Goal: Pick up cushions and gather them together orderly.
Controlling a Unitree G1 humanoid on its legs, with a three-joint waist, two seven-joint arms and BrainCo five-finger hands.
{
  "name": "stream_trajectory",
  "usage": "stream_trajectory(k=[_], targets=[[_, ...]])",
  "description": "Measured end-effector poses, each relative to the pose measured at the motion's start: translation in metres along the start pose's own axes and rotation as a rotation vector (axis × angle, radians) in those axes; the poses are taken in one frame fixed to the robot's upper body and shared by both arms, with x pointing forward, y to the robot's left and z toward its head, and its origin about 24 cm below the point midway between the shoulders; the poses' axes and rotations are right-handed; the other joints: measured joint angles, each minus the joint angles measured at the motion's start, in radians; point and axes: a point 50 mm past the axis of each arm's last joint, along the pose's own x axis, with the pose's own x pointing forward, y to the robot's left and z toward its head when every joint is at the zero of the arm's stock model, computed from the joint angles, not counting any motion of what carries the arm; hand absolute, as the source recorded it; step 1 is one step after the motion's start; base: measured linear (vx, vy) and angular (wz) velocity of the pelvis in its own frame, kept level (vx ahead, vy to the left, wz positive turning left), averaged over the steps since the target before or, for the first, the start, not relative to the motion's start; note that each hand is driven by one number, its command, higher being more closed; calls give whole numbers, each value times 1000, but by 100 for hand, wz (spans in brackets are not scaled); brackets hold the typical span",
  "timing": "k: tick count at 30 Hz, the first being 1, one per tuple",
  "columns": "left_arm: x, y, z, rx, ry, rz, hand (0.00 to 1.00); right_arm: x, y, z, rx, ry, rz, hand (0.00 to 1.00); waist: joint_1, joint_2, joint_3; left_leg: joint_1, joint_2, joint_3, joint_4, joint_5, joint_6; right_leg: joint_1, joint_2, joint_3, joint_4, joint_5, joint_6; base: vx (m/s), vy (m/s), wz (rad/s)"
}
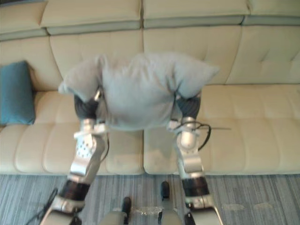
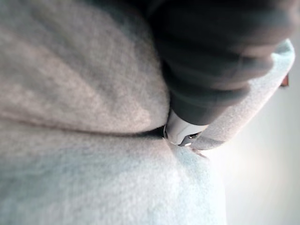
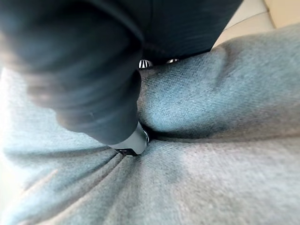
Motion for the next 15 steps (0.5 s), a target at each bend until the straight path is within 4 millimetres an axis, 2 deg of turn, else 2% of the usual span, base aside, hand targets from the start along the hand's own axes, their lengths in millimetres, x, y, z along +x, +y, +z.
stream_trajectory(k=[1, 3, 7, 9, 14, 15], targets=[[8, -4, 3, 4, -15, -3, 100, 7, 1, 4, 17, -14, -15, 100, 0, 1, 14, -3, 0, 0, -6, 5, -2, -6, 0, 0, 0, 2, -1, -114, -66, 14], [41, -22, 21, 0, -79, -14, 100, 32, 5, 23, 63, -80, -68, 100, -5, 3, 30, -69, -1, -11, -13, 29, -11, -74, -2, -10, -5, 19, -6, -88, -39, 18], [77, -39, 45, -22, -125, 10, 100, 59, 11, 49, 125, -156, -106, 100, -9, 14, 77, -133, 7, -14, -62, 71, -28, -158, 1, -20, -6, 37, -14, -54, -31, 10], [88, -42, 53, -34, -128, 25, 100, 67, 16, 59, 155, -176, -114, 100, -7, 24, 87, -167, 12, -12, -75, 81, -34, -196, 4, -22, -5, 39, -15, -44, -15, 4], [108, -42, 75, -84, -161, 80, 100, 89, 33, 75, 216, -192, -107, 100, -6, 29, 102, -266, 26, 13, -85, 98, -53, -298, 13, -26, -4, 45, -22, -35, 7, 5], [111, -38, 79, -101, -168, 101, 100, 96, 39, 79, 230, -185, -99, 0, -3, 29, 102, -292, 30, 14, -97, 106, -56, -330, 15, -27, -3, 45, -22, -30, 17, 12]])
